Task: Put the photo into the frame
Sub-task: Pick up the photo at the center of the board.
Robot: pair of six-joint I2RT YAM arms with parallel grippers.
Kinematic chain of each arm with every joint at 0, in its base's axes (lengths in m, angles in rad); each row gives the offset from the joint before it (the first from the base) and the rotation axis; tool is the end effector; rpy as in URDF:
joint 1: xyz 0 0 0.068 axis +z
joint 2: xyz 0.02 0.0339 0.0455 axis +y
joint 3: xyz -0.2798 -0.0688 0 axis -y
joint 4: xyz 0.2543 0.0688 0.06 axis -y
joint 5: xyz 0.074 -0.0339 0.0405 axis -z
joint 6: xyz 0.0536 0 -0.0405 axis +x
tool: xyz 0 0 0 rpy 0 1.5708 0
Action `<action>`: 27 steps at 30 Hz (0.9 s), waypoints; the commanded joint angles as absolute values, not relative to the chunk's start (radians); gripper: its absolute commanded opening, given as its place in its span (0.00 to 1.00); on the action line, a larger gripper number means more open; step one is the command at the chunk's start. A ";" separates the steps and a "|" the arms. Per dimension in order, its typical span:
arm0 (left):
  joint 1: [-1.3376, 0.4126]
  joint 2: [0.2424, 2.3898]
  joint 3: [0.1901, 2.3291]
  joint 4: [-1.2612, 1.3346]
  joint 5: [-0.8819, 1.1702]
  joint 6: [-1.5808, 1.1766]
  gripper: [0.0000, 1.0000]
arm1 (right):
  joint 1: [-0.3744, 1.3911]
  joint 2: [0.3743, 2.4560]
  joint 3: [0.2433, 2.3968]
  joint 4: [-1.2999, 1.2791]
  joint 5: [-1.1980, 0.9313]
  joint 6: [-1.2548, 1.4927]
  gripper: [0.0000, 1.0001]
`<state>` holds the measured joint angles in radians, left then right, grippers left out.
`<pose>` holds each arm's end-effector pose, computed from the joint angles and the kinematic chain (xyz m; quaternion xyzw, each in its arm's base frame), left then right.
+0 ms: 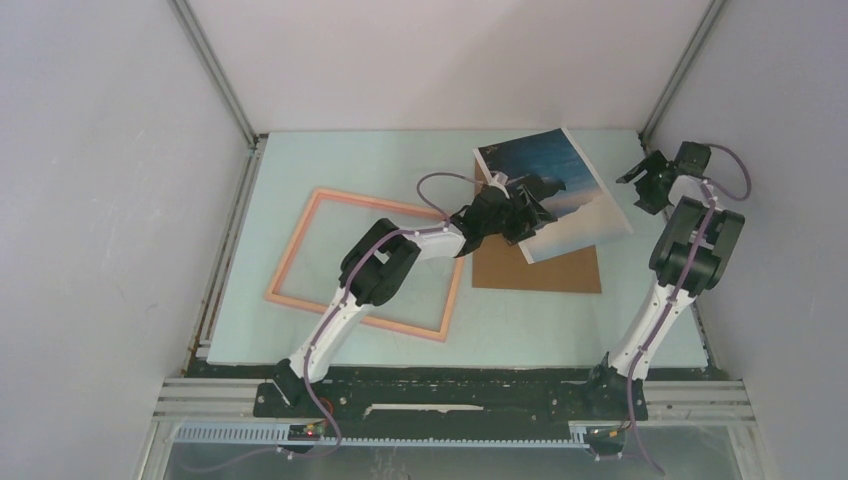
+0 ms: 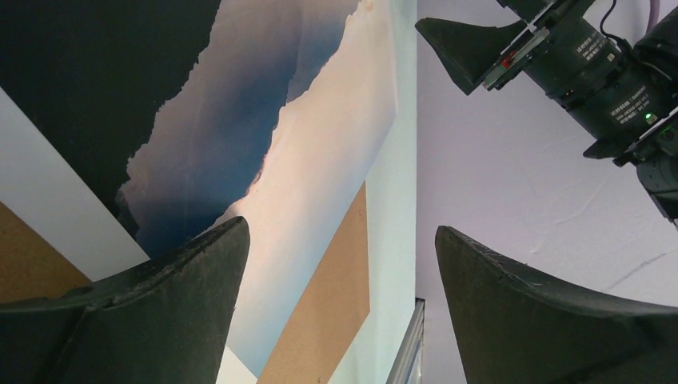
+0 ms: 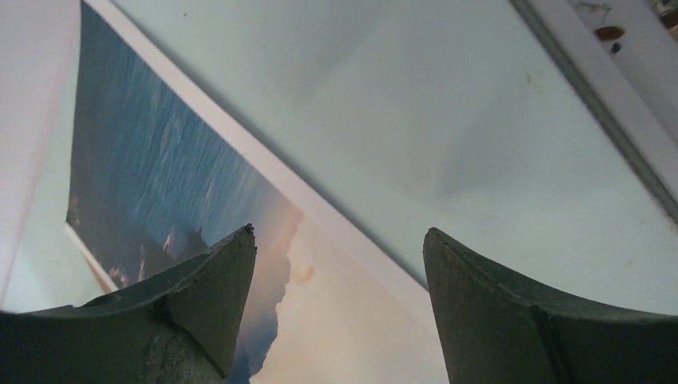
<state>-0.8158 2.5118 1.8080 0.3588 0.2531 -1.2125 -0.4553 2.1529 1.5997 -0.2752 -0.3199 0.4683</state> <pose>0.3995 -0.4442 0.1169 -0.0887 0.8098 -0.5390 0.2138 0.4620 -0.2074 0.1726 0.3582 0.8494 0.1507 0.3571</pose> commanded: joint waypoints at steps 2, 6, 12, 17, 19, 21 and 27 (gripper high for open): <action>-0.824 2.471 1.750 0.302 0.231 -1.218 0.97 | -0.453 2.216 1.751 -0.425 -0.277 0.430 0.84; -0.820 2.477 1.737 0.305 0.250 -1.219 0.97 | -0.441 2.223 1.738 -0.497 -0.323 0.470 0.83; -0.813 2.480 1.729 0.291 0.271 -1.210 0.97 | -0.449 2.160 1.607 -0.449 -0.383 0.493 0.82; -0.807 2.474 1.711 0.302 0.268 -1.208 0.98 | -0.451 2.142 1.594 -0.469 -0.472 0.470 0.82; -0.806 2.477 1.712 0.306 0.275 -1.212 0.98 | -0.453 2.115 1.554 -0.430 -0.558 0.491 0.82; -0.805 2.477 1.711 0.308 0.280 -1.214 0.98 | -0.450 2.067 1.486 -0.359 -0.641 0.524 0.82; -0.801 2.477 1.702 0.325 0.295 -1.225 0.98 | -0.448 1.943 1.292 -0.132 -0.831 0.682 0.82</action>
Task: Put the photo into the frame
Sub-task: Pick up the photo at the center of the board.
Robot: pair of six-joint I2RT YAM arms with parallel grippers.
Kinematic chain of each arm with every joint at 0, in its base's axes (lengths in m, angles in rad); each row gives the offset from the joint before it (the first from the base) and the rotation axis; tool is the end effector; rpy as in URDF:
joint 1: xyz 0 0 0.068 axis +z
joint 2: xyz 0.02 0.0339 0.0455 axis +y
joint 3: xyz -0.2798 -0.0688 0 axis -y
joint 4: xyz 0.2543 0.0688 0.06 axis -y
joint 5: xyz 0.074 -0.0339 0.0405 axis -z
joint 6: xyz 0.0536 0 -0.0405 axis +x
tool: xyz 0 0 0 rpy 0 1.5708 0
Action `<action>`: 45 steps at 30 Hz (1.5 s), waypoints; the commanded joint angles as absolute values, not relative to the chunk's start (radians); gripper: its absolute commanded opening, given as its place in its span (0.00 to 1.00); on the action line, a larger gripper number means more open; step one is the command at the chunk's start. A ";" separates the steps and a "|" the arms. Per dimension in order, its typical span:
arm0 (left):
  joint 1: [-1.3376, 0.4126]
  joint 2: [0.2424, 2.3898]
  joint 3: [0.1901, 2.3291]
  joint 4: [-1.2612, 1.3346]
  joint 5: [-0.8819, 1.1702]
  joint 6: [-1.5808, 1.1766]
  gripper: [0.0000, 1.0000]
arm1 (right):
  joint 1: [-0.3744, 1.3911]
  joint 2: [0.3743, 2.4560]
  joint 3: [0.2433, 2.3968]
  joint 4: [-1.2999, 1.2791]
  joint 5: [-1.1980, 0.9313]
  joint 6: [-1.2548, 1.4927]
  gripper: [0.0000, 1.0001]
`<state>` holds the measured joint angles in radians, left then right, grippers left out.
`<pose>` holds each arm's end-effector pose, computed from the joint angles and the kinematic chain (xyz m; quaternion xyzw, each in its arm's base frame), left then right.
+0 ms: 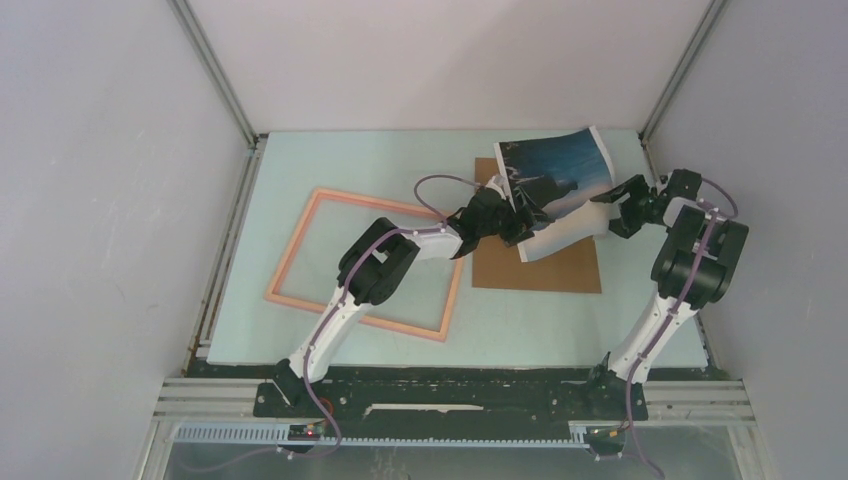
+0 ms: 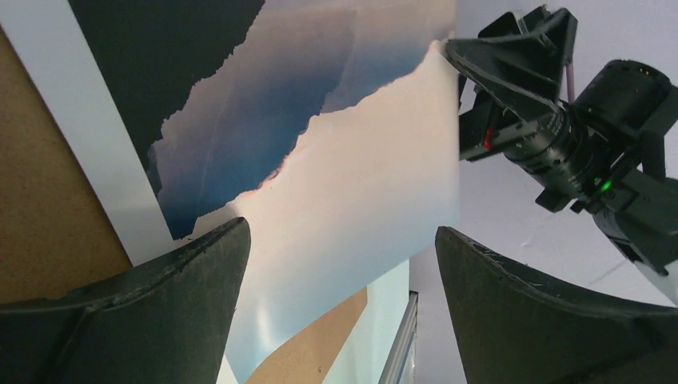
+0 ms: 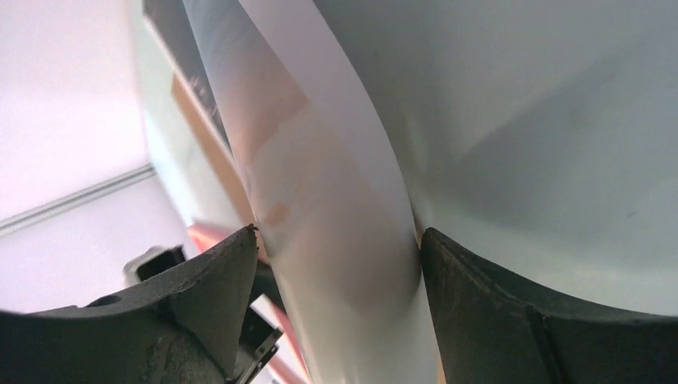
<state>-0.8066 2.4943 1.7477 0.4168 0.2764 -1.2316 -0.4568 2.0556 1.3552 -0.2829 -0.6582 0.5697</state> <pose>0.3973 -0.4356 0.1129 -0.0917 0.8046 -0.5492 0.2064 0.4165 -0.1682 0.1461 0.3632 0.8350 0.3243 0.2561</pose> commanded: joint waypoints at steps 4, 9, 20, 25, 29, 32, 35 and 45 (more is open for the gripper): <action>-0.800 2.472 1.698 0.325 0.295 -1.218 0.98 | -0.427 1.864 1.188 -0.037 -0.848 0.731 0.83; -0.797 2.467 1.688 0.334 0.301 -1.219 0.98 | -0.431 1.782 1.095 0.089 -0.834 0.777 0.84; -0.798 2.464 1.681 0.343 0.304 -1.223 0.99 | -0.431 1.631 0.969 0.104 -0.638 0.758 0.85; -0.797 2.461 1.677 0.343 0.304 -1.221 0.99 | -0.429 1.642 0.962 0.108 -0.541 0.759 0.72; -0.798 2.455 1.674 0.343 0.301 -1.209 0.99 | -0.418 1.675 0.962 0.145 -0.501 0.762 0.53; -0.797 2.444 1.675 0.330 0.297 -1.178 0.99 | -0.408 1.698 0.976 0.124 -0.456 0.750 0.40; -0.798 2.430 1.674 0.310 0.285 -1.146 1.00 | -0.405 1.707 0.981 0.105 -0.407 0.738 0.33; -0.806 2.353 1.639 0.283 0.255 -1.012 1.00 | -0.401 1.742 1.023 0.077 -0.347 0.681 0.00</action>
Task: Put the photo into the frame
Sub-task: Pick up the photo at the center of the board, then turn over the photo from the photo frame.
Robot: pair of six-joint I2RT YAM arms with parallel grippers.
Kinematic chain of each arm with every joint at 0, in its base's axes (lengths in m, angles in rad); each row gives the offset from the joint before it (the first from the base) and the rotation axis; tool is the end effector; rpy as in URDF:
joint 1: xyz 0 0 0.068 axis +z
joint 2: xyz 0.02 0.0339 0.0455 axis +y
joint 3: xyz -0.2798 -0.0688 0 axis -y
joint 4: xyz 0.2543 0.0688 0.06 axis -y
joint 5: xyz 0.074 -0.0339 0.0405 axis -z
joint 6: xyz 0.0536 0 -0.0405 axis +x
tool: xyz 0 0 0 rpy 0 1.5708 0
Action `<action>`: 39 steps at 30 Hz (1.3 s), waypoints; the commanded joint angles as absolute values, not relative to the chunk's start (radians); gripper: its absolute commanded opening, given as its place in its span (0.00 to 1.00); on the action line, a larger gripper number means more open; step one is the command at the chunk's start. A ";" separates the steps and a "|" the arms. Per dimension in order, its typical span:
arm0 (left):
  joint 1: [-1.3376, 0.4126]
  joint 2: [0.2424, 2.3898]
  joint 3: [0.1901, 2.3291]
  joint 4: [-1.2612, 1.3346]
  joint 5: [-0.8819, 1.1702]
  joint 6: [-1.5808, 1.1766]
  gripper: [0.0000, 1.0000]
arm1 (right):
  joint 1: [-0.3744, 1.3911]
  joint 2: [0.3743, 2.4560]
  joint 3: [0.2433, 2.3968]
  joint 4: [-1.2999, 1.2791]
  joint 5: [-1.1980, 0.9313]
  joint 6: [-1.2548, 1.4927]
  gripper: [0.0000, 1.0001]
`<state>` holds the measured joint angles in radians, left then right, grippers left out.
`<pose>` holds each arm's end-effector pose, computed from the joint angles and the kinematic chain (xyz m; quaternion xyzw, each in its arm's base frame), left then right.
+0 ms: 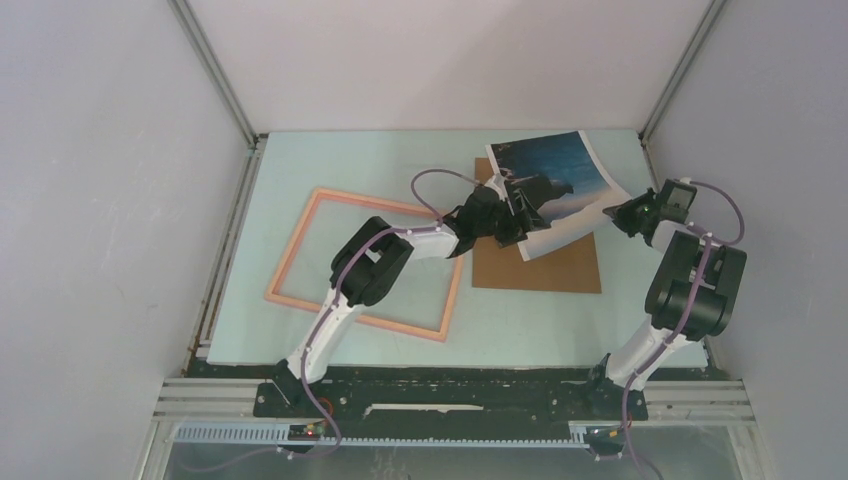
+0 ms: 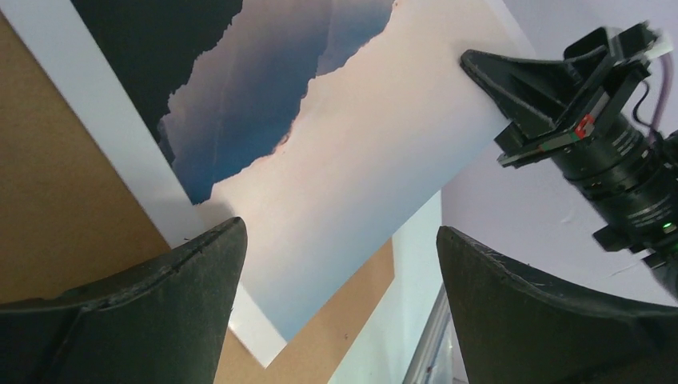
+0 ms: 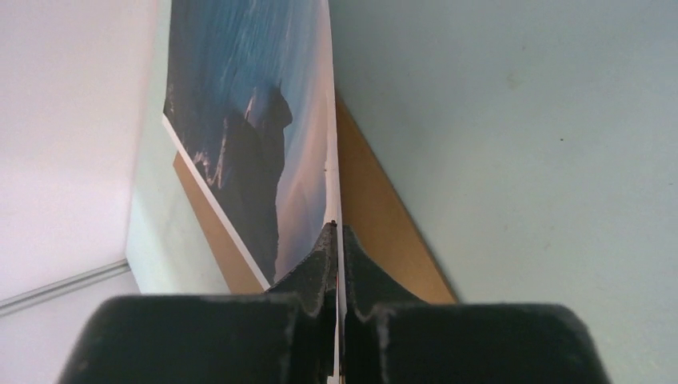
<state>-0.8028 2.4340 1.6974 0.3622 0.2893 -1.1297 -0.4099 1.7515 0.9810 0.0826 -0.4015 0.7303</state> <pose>0.3905 -0.4264 0.1231 -0.0530 0.8200 -0.5262 0.2187 0.3659 -0.1361 0.1764 0.4065 0.7918 0.2448 0.3845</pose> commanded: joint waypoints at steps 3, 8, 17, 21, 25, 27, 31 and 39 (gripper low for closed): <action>-0.805 2.243 1.551 0.341 0.260 -0.946 1.00 | -0.391 1.674 1.023 0.056 -0.318 0.651 0.00; -0.784 2.008 1.454 0.316 0.285 -0.843 1.00 | -0.325 1.525 1.050 -0.011 -0.278 0.558 0.00; -0.678 1.391 1.075 0.094 0.204 -0.739 1.00 | -0.050 1.262 1.184 -0.221 -0.149 0.273 0.00; -0.619 1.090 0.982 -0.153 0.100 -0.657 1.00 | 0.102 1.208 1.228 -0.215 -0.102 0.148 0.00; -0.591 0.824 0.935 -0.302 -0.061 -0.644 1.00 | 0.300 1.211 1.277 -0.187 -0.035 -0.105 0.00; -0.588 0.707 0.924 -0.351 -0.137 -0.652 1.00 | 0.426 1.245 1.324 -0.230 -0.043 -0.347 0.00; -0.589 0.498 0.938 -0.494 -0.303 -0.676 1.00 | 0.673 1.350 1.406 -0.261 0.095 -0.704 0.00; -0.589 0.203 1.007 -0.668 -0.522 -0.666 0.99 | 0.910 1.393 1.348 -0.270 -0.080 -0.939 0.00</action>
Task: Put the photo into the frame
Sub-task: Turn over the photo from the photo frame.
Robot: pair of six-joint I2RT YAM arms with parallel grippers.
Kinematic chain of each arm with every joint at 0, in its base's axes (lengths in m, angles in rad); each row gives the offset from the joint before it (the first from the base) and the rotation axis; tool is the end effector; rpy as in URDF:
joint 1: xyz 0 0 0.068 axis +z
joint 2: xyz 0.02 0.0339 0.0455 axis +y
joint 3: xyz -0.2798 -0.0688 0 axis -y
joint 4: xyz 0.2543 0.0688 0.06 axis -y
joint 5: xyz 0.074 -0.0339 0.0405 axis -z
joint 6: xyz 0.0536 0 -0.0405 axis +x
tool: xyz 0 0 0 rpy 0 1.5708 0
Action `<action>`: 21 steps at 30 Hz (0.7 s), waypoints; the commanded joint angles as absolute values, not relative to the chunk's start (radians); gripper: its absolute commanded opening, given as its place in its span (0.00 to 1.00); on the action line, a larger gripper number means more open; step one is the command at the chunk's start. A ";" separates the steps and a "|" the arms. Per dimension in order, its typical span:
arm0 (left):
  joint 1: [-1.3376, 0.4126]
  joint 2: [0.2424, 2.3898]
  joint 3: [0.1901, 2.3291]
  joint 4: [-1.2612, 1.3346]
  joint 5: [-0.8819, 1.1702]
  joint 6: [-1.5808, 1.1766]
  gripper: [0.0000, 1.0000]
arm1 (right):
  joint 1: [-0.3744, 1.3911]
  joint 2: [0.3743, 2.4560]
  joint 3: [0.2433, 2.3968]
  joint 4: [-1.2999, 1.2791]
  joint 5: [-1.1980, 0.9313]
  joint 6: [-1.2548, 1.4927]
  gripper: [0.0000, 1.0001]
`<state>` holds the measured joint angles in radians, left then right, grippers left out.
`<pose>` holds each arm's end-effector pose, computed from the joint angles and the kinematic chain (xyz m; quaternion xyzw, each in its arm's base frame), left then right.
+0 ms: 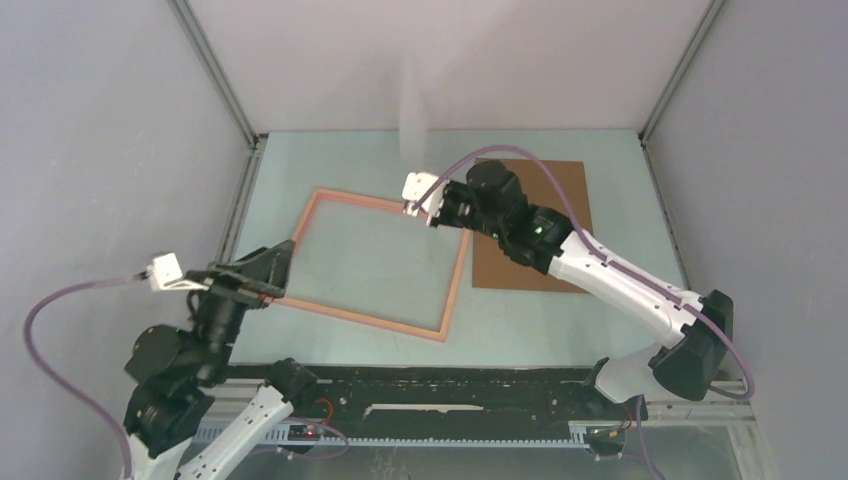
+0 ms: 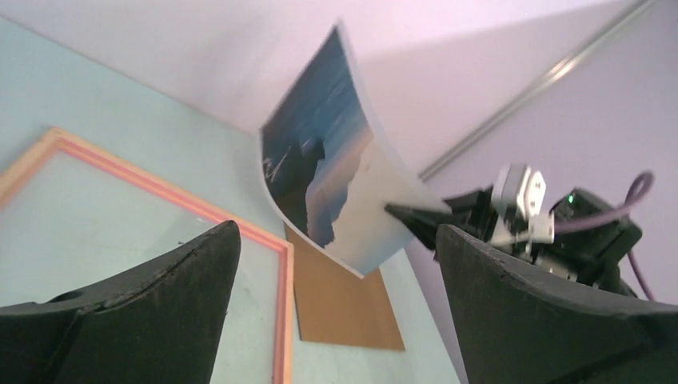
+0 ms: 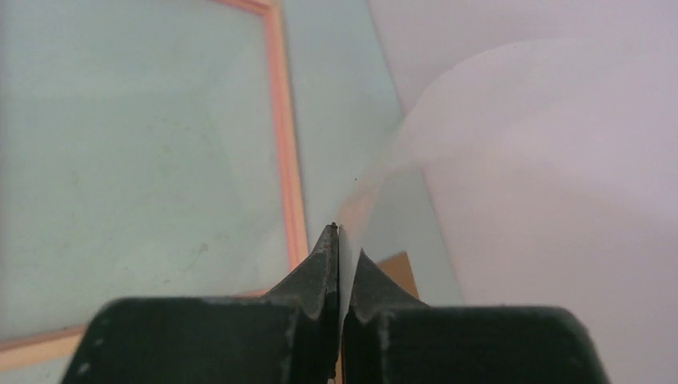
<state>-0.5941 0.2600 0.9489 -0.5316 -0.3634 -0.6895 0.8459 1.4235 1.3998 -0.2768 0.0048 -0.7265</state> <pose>0.0358 -0.0012 0.4128 -0.1677 0.6314 -0.3538 0.6694 0.2366 0.2667 0.4065 -0.5687 0.5698 0.0335 0.5924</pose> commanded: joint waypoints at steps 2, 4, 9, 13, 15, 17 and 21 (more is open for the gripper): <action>-0.589 0.198 1.033 -0.707 -0.548 -0.658 0.99 | 0.948 1.403 1.294 -0.277 -0.098 -0.999 0.00; -0.589 0.199 1.037 -0.718 -0.555 -0.655 0.99 | 0.988 1.419 1.234 -0.268 -0.075 -1.021 0.00; -0.588 0.250 1.006 -0.697 -0.520 -0.656 0.99 | 1.058 1.412 0.998 -0.050 -0.061 -1.028 0.00; -0.589 0.305 0.992 -0.670 -0.482 -0.655 0.99 | 1.067 1.456 0.922 0.049 -0.001 -0.998 0.00; -0.588 0.315 0.981 -0.654 -0.466 -0.655 0.99 | 1.066 1.465 0.879 0.082 0.000 -1.010 0.00; -0.589 0.320 0.971 -0.641 -0.458 -0.653 0.99 | 1.076 1.463 0.798 0.171 0.020 -1.041 0.00; -0.588 0.327 0.961 -0.634 -0.460 -0.649 1.00 | 1.084 1.455 0.703 0.282 -0.024 -1.094 0.00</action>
